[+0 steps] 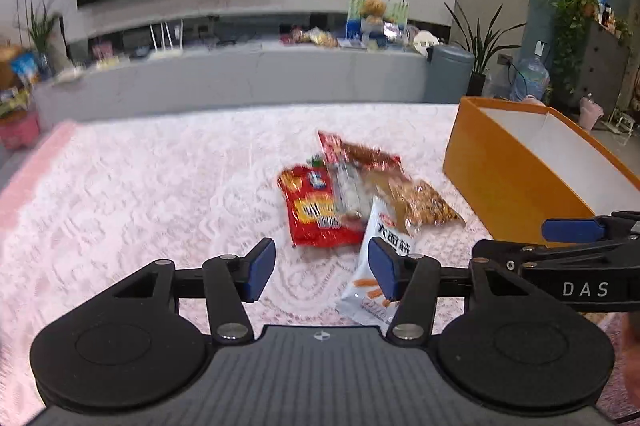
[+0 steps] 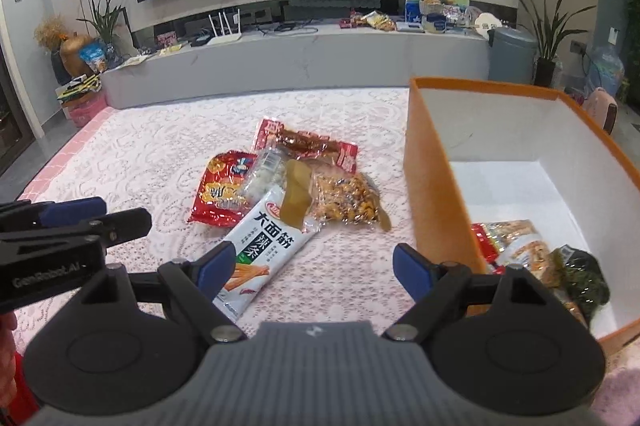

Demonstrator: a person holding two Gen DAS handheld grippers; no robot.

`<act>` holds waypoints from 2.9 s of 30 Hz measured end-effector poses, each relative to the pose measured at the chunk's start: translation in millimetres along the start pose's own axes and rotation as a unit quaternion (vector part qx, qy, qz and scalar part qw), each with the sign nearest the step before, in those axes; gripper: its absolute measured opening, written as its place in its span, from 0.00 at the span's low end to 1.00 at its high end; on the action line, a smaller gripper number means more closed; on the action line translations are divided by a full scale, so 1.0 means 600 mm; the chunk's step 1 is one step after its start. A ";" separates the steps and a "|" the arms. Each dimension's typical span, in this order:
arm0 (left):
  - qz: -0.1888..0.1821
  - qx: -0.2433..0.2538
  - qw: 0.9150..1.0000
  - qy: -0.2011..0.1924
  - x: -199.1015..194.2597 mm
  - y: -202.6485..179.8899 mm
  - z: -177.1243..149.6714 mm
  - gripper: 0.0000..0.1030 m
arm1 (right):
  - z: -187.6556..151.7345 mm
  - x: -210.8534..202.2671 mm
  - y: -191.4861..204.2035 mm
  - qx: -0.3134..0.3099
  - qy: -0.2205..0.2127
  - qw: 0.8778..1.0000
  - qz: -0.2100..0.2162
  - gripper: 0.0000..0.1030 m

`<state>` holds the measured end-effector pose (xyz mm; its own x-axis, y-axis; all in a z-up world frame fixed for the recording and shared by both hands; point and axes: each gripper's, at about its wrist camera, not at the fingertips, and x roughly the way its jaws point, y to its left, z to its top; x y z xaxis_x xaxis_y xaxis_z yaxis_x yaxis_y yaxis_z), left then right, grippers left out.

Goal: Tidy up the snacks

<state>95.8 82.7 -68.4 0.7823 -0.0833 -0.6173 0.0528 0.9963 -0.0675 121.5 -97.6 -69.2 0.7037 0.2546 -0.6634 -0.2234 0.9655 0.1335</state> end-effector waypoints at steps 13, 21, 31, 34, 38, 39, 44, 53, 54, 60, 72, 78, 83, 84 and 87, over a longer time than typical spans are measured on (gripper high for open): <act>0.006 0.003 1.000 0.002 0.063 0.037 0.010 0.45 | 0.003 0.084 0.035 -0.051 -0.006 0.999 -0.009 0.74; -0.025 0.002 0.999 0.037 0.106 0.045 0.019 0.35 | 0.008 0.136 0.035 -0.041 0.021 0.999 0.000 0.65; -0.112 0.011 0.990 0.084 0.115 0.035 0.028 0.32 | 0.019 0.161 0.045 -0.036 0.024 0.998 -0.033 0.52; -0.139 0.024 0.985 0.102 0.130 0.019 0.029 0.33 | 0.013 0.162 0.038 -0.036 0.032 0.998 -0.038 0.42; -0.155 0.022 0.980 0.121 0.161 0.009 0.028 0.41 | -0.001 0.158 0.035 -0.054 0.039 0.997 -0.042 0.29; -0.162 0.017 0.978 0.129 0.170 0.010 0.027 0.44 | -0.005 0.157 0.033 -0.057 0.040 0.997 -0.042 0.28; -0.173 0.004 0.973 0.156 0.202 0.007 0.026 0.44 | -0.019 0.164 0.027 -0.054 0.052 0.996 -0.038 0.24; -0.175 -0.006 0.968 0.179 0.217 -0.013 0.034 0.31 | -0.027 0.171 0.030 -0.060 0.057 0.996 -0.023 0.21; -0.175 -0.011 0.968 0.182 0.216 -0.015 0.033 0.28 | -0.026 0.171 0.030 -0.061 0.057 0.996 -0.022 0.21; -0.156 -0.013 0.973 0.171 0.191 -0.029 0.036 0.10 | -0.025 0.171 0.034 -0.069 0.058 0.996 -0.017 0.22; -0.107 -0.020 0.988 0.112 0.123 -0.001 0.067 0.09 | -0.011 0.167 0.063 -0.152 0.019 0.988 -0.029 0.31; -0.078 -0.031 0.993 0.087 0.107 0.028 0.084 0.09 | -0.004 0.189 0.088 -0.200 0.006 0.978 -0.052 0.44; -0.080 -0.035 0.992 0.090 0.110 0.034 0.079 0.09 | -0.002 0.211 0.105 -0.233 -0.004 0.970 -0.069 0.37; -0.081 -0.036 0.992 0.090 0.110 0.034 0.077 0.09 | -0.002 0.214 0.108 -0.240 -0.006 0.968 -0.071 0.32; -0.084 -0.045 0.991 0.095 0.111 0.039 0.072 0.09 | -0.003 0.218 0.114 -0.248 -0.004 0.966 -0.071 0.14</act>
<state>175.8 101.2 -76.8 0.6349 -0.2595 -0.7277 0.1104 0.9627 -0.2469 196.8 1.6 -148.3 0.7551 0.1246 -0.6436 -0.4192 0.8466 -0.3280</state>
